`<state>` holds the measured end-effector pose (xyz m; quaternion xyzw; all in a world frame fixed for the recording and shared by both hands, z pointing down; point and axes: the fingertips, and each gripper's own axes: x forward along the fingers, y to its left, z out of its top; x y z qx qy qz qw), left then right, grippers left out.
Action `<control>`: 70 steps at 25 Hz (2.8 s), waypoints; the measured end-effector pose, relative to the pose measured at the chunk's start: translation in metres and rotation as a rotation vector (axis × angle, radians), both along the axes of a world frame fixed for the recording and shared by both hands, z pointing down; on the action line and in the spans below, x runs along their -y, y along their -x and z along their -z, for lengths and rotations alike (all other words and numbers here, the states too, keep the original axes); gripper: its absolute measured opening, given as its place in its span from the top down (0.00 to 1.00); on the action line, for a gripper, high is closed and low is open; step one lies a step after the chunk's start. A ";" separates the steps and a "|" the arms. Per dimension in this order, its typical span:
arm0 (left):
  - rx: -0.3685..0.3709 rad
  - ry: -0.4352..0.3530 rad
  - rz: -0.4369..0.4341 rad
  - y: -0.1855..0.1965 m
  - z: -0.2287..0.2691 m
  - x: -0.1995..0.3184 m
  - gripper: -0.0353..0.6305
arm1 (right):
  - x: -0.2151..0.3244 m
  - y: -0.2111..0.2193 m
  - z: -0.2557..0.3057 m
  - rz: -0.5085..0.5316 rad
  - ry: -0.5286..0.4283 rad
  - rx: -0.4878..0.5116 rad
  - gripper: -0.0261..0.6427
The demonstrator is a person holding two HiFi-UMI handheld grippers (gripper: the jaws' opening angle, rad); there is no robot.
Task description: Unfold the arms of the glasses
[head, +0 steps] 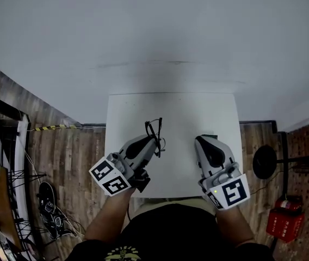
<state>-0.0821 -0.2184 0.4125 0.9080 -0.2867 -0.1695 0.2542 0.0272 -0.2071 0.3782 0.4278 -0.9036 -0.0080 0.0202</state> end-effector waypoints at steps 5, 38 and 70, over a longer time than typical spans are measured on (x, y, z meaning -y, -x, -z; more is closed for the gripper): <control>-0.042 -0.110 0.009 0.018 0.042 -0.027 0.91 | -0.026 0.028 0.033 0.050 -0.048 0.035 0.97; 0.315 -0.413 0.025 0.028 0.085 -0.143 0.91 | -0.146 0.121 0.077 0.295 0.040 0.266 0.89; 0.222 -0.321 0.266 -0.117 0.104 -0.066 0.91 | -0.112 -0.109 0.014 0.284 0.199 0.351 0.92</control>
